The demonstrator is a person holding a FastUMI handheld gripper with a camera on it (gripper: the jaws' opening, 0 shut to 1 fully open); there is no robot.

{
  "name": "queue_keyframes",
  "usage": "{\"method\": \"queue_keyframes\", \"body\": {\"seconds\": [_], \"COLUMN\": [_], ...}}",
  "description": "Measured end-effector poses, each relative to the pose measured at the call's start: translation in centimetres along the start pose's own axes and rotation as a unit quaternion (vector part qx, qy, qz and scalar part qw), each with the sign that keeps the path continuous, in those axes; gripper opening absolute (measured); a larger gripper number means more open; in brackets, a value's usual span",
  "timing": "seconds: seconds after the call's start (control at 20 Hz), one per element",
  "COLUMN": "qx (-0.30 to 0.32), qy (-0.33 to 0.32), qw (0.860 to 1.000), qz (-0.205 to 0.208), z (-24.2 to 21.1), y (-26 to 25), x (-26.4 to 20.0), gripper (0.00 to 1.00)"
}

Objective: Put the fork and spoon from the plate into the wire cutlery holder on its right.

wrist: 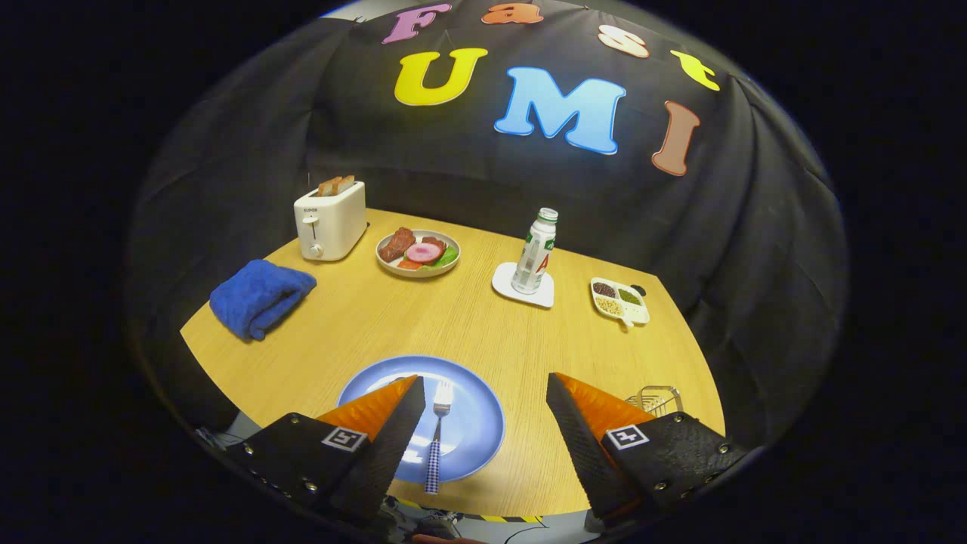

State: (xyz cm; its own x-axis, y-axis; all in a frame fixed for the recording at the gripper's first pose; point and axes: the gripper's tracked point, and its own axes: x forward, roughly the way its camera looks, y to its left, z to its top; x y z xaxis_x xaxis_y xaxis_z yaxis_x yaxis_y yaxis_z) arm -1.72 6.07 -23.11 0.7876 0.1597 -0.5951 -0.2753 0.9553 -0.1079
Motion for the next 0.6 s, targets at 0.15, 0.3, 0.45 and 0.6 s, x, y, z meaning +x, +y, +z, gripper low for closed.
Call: {"method": "queue_keyframes", "body": {"seconds": [0.15, 0.3, 0.45, 0.6], "qx": [-0.011, -0.015, 0.003, -0.012], "qy": [0.036, 0.078, 0.112, 0.151], "qw": [0.999, 0.997, 0.993, 0.988], "qz": [0.009, 0.023, 0.040, 0.037], "z": [-2.1, -4.4, -6.3, -8.5], "y": [0.7, 1.5, 2.3, 2.3], "x": [0.7, 1.8, 2.7, 3.8], "gripper": [0.99, 0.99, 0.99, 0.99]}}
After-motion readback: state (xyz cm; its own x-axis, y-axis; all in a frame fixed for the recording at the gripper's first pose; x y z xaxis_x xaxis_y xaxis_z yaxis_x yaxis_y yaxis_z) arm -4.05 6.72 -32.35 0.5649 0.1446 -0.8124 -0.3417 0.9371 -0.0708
